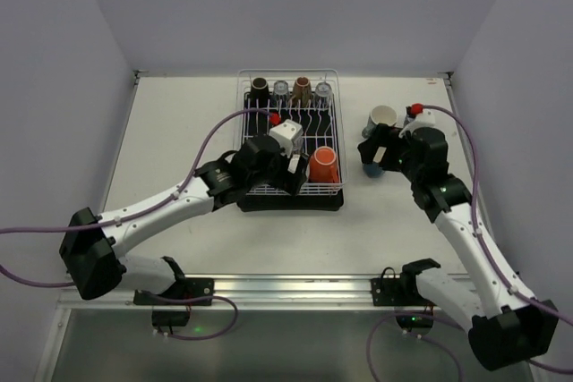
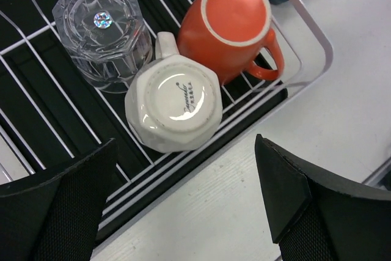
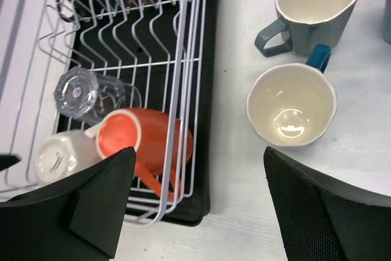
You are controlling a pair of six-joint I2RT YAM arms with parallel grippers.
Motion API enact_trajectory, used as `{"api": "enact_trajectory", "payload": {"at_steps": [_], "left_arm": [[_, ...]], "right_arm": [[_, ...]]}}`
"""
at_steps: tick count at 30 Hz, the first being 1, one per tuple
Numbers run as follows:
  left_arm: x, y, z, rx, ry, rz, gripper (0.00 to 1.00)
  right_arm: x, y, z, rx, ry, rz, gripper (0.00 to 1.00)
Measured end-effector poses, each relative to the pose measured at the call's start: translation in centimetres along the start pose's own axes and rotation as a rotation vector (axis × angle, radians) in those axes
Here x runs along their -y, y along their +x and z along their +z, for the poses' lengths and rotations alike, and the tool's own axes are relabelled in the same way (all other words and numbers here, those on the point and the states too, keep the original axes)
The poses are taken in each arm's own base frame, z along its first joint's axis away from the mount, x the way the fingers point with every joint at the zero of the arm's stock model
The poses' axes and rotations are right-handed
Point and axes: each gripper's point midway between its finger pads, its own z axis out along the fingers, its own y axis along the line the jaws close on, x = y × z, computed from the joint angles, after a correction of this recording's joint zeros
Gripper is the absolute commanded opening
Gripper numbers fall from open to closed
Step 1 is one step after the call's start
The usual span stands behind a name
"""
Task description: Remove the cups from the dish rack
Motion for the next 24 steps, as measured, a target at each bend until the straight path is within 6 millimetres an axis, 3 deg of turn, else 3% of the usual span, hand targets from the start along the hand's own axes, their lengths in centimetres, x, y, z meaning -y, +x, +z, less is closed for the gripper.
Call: {"api": "enact_trajectory", "payload": {"at_steps": [4,8,17,20,22,23,24], "left_arm": [[-0.7,0.4,1.9,-0.027,-0.058,0.007,0.99],[-1.2,1.4,3.9,-0.071,-0.098,0.020,1.00],[-1.8,1.6,6.7,-0.082,-0.148,0.035,0.96],[-1.9,1.6,7.5,-0.071,-0.157,0.032,0.85],[-1.8,1.6,7.7,-0.066,-0.154,0.033,0.68],[-1.8,1.5,7.8,-0.062,-0.153,0.034,0.53],[-1.7,1.4,7.8,-0.060,-0.151,0.037,0.46]], "right_arm": [[-0.9,1.6,-1.9,0.014,-0.088,0.025,0.88],[-1.7,3.4,-2.5,-0.024,-0.157,0.042,0.88],[-3.5,3.3,-4.2,-0.005,-0.266,0.046,0.88],[-4.0,3.2,-4.8,0.004,-0.295,0.045,0.88],[-4.2,3.2,-4.9,0.002,-0.309,0.044,0.88],[-4.3,3.2,-4.9,0.001,-0.316,0.045,0.88],[-4.4,3.2,-5.0,0.001,-0.320,0.046,0.88]]}}
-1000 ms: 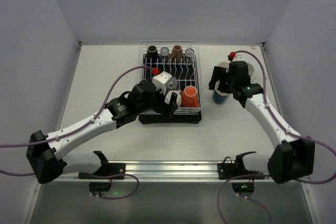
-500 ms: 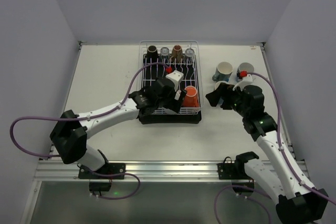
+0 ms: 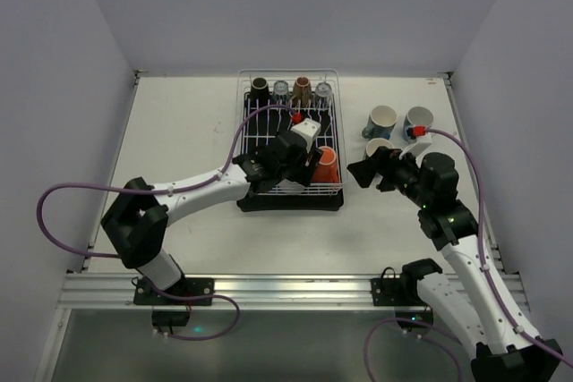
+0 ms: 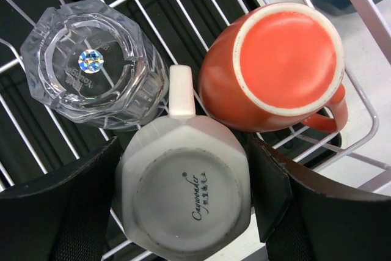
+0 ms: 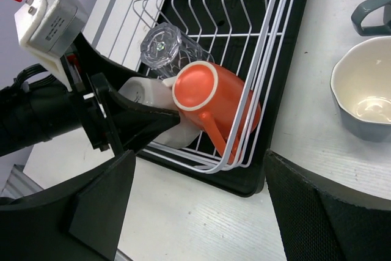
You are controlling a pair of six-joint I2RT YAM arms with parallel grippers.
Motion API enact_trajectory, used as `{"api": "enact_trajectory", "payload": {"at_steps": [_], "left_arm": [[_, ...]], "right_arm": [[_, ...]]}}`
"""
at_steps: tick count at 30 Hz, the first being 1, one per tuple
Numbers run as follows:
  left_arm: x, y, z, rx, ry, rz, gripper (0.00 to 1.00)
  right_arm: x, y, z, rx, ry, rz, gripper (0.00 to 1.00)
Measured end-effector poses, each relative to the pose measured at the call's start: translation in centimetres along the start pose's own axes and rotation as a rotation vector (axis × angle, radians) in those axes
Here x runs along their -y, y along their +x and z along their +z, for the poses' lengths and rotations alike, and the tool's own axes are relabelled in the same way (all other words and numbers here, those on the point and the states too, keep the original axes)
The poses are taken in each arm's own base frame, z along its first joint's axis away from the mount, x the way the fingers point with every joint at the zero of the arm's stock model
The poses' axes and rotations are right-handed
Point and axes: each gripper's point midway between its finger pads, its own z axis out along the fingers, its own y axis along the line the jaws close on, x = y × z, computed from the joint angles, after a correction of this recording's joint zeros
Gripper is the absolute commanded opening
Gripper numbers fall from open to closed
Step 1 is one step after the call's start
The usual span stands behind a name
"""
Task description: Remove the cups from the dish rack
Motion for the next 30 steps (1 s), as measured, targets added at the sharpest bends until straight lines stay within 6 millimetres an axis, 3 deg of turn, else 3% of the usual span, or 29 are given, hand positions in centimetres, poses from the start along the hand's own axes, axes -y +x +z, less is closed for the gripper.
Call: {"api": "enact_trajectory", "payload": {"at_steps": [3,8,12,18,24,30], "left_arm": [[-0.1,-0.1,0.0,0.006,-0.003,0.001,0.28],[-0.5,-0.2,-0.7,0.006,-0.011,-0.001,0.15],[-1.6,-1.4,-2.2,0.032,-0.023,-0.020,0.12],[-3.3,-5.0,-5.4,0.143,-0.032,-0.078,0.09],[-3.8,-7.8,-8.9,0.243,-0.002,-0.142,0.08],[-2.9,-10.0,-13.0,0.350,0.099,-0.230,0.07]], "right_arm": [[-0.3,0.0,0.0,0.000,-0.013,0.007,0.87],[-1.8,-0.2,-0.1,-0.001,-0.076,0.031,0.87],[-3.9,-0.2,-0.1,-0.001,-0.151,0.056,0.87],[-8.5,0.5,0.8,-0.012,-0.322,0.132,0.88],[-9.9,2.3,2.8,-0.051,-0.389,0.234,0.87],[-11.7,2.2,2.8,-0.031,-0.490,0.253,0.86]]}}
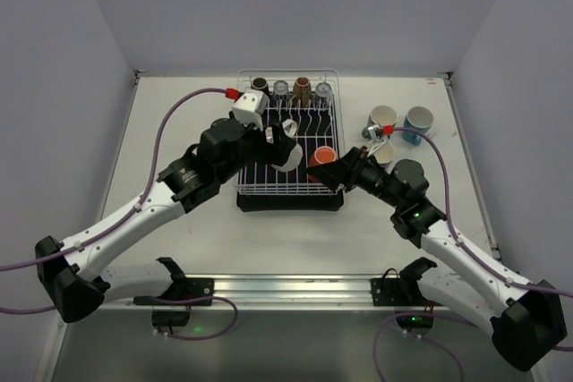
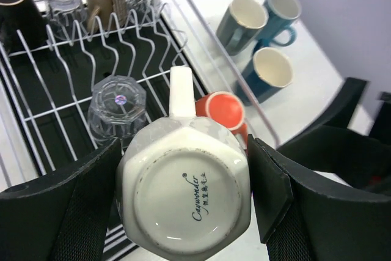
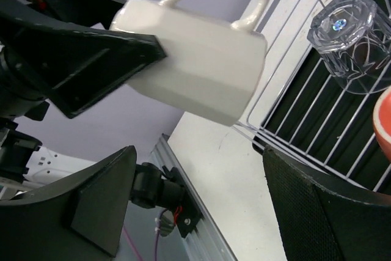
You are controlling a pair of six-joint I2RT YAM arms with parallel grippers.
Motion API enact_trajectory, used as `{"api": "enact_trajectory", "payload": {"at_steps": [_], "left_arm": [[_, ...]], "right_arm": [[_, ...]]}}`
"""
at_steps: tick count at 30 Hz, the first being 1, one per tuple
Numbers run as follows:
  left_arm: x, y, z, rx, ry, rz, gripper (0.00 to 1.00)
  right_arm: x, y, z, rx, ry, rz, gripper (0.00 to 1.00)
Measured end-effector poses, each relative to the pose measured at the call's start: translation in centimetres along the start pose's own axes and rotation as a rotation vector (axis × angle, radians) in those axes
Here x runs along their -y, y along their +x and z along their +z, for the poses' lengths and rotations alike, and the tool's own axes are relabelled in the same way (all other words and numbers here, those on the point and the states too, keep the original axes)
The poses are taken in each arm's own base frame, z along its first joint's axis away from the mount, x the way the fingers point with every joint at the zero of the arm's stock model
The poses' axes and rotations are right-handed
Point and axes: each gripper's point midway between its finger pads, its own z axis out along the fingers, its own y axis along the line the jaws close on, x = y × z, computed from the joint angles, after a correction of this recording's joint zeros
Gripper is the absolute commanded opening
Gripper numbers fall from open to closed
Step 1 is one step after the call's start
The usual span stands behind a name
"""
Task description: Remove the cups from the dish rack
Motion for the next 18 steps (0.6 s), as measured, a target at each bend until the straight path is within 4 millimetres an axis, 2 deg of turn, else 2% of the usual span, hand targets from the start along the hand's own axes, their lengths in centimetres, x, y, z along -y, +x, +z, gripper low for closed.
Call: {"api": "enact_trajectory", "payload": {"at_steps": [5,9,18], "left_arm": [[1.6,-1.7,-2.3,0.064,0.092,-0.091,0.06],[2.7,-2.1,-3.3,0.099,0.165,-0.161,0.06],[5.3,-0.7,-3.8,0.108,0.337,-0.341,0.06]], "right_arm": [[-0.4,0.8,0.7,-0.026,-0.046,0.010,0.86],[-1.4,1.7,1.1,-0.057,-0.089,0.010,0.82],[-5.4,2.0,1.6,-0.077,-0.244,-0.002,0.69]]}}
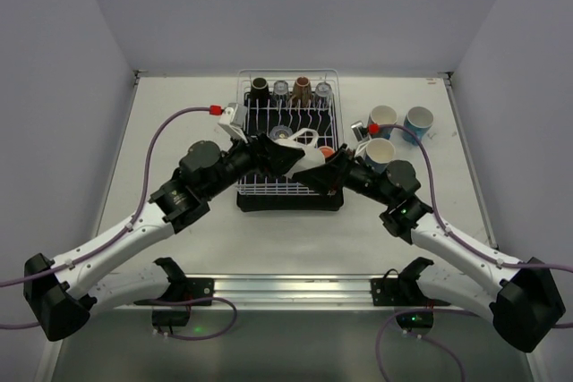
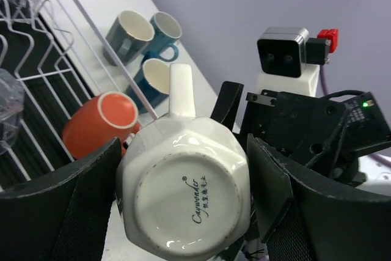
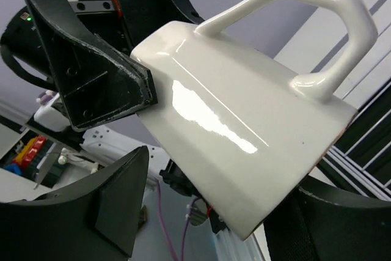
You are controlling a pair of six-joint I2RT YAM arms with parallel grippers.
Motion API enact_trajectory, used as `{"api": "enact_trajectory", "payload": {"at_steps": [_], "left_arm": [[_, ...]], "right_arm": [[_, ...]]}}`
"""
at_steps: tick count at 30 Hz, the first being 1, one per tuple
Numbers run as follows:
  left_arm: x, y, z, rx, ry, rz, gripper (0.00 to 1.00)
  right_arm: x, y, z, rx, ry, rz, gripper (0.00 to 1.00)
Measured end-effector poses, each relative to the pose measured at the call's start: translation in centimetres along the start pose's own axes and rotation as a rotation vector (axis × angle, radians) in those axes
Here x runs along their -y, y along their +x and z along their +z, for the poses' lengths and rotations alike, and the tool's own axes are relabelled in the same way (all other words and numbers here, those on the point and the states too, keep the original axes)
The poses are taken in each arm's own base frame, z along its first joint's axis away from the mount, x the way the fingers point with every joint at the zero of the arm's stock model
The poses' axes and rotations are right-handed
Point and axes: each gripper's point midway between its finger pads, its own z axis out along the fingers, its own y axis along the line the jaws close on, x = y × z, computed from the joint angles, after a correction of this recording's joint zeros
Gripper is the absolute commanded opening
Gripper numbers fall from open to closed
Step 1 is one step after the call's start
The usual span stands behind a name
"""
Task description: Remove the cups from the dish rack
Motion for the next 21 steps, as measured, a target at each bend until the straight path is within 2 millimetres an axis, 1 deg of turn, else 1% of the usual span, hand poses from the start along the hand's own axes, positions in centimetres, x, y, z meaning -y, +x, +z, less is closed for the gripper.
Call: {"api": "enact_trajectory", "payload": {"at_steps": [3,4,5,6,7,8,9,10,11,12,14,15,18,21], "left_arm": [[1.0,-0.1,-0.2,0.029,0.062,-0.070,0.08],[1.3,-0.2,-0.4,0.040,0.084,-0.093,0.10],[1.6,-0.3,-0.6,0.050,0.100,-0.109,0.14],[1.9,-0.4,-0.8,0.065,0.120,-0.128,0.26],[2.3,-0.7,-1.0,0.078,0.140,-0.150,0.35],[2.6,-1.2,-1.3,0.097,0.161,-0.174,0.46],[2.9,-1.8,-1.5,0.115,0.174,-0.186,0.71],[2.9,-2.1,-1.6,0.128,0.174,-0.186,0.82],[3.2,-2.2,-1.7,0.131,0.189,-0.186,0.90],[3.6,-2.3,-1.8,0.133,0.209,-0.178,0.99],[4.0,-2.2,-2.0,0.127,0.224,-0.158,1.00],[4.0,-2.2,-2.1,0.125,0.223,-0.149,1.00],[3.9,-2.4,-2.5,0.122,0.201,-0.093,1.00],[3.7,-3.3,-3.5,0.139,0.165,-0.015,1.00]], "right_arm": [[-1.0,-0.4,0.2,0.017,-0.043,-0.003,0.62],[-1.5,-0.4,0.3,0.021,-0.059,-0.006,0.51],[-1.9,-0.4,0.3,0.024,-0.076,-0.012,0.43],[-2.4,-0.3,0.4,0.025,-0.089,-0.012,0.35],[-2.9,-0.4,0.4,0.032,-0.109,-0.013,0.28],[-3.7,-0.6,0.4,0.041,-0.136,-0.015,0.16],[-4.7,-0.9,0.2,0.058,-0.170,-0.028,0.11],[-6.0,-1.7,0.0,0.094,-0.211,-0.056,0.06],[-6.6,-2.2,-0.3,0.118,-0.220,-0.065,0.02],[-6.8,-2.3,-0.5,0.125,-0.225,-0.066,0.00],[-6.8,-2.0,-0.8,0.127,-0.226,-0.063,0.00],[-6.5,-1.6,-0.9,0.118,-0.214,-0.057,0.00],[-4.8,-0.8,-1.1,0.101,-0.136,-0.036,0.00],[-3.2,-0.5,-1.4,0.095,-0.049,-0.039,0.00]]}}
